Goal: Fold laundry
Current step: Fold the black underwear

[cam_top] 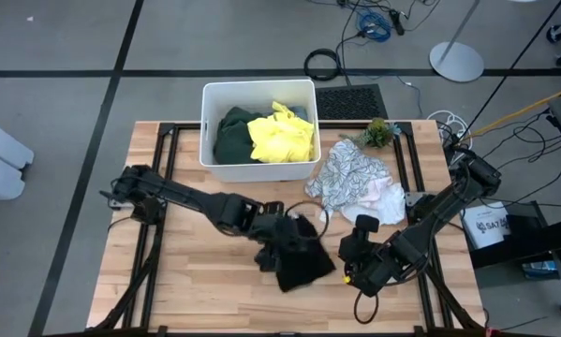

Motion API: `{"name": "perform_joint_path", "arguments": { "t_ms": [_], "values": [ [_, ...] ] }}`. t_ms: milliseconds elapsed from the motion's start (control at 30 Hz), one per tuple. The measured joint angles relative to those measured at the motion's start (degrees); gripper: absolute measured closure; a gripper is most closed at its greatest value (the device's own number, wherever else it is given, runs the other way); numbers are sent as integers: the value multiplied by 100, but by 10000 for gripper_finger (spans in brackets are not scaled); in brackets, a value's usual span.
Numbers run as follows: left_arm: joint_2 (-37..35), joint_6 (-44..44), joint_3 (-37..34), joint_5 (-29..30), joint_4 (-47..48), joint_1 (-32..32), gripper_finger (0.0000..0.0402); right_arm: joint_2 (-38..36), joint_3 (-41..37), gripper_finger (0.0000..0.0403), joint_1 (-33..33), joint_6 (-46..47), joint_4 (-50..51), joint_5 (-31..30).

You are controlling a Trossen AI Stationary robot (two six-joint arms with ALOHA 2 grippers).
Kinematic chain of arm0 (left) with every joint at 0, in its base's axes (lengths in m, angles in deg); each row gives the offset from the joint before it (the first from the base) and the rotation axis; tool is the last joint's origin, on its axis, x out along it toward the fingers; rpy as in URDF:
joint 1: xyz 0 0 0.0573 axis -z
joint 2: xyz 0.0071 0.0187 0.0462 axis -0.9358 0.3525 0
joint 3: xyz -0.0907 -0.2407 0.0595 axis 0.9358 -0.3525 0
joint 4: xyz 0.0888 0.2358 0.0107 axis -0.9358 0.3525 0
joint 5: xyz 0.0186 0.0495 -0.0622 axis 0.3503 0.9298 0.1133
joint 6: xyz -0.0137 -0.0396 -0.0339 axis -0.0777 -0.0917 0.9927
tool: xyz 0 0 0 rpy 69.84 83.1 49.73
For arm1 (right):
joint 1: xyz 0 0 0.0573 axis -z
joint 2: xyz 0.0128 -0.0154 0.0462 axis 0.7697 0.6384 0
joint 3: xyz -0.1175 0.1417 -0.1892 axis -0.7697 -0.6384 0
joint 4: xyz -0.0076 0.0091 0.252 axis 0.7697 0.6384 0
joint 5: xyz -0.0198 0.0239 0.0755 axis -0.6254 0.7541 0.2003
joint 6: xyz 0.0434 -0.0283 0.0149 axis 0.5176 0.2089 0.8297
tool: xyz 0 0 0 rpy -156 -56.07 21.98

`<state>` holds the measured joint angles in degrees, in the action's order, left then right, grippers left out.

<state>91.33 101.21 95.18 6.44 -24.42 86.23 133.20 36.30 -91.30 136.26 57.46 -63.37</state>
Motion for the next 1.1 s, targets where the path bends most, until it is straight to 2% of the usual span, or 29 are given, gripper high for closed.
{"name": "perform_joint_path", "arguments": {
  "t_ms": [167,267,367,500,600,800,867,1033,1100],
  "values": [
    [-94,205,315,-676,481,-101,233,0,0,183,-2,-30,11,-28],
    [-126,409,356,-717,1043,-95,231,0,0,183,-2,-36,22,-35],
    [-126,557,231,-446,1404,-11,231,0,0,183,0,-38,21,-35],
    [-89,594,-358,-362,1269,168,231,0,0,183,0,-41,22,-33],
    [-100,947,-732,-367,1135,199,231,0,0,183,-2,-74,18,-31],
    [-96,1249,-1643,-842,-409,452,231,-1,0,183,-2,-78,21,-31],
    [-96,1373,-1894,-683,-379,543,230,0,0,183,-2,-80,20,-28],
    [-115,1457,-2320,412,-345,864,230,0,0,183,-2,-80,19,-28],
    [-119,1465,-2488,685,-444,1036,230,0,0,183,-2,-80,20,-29]
  ]
}}
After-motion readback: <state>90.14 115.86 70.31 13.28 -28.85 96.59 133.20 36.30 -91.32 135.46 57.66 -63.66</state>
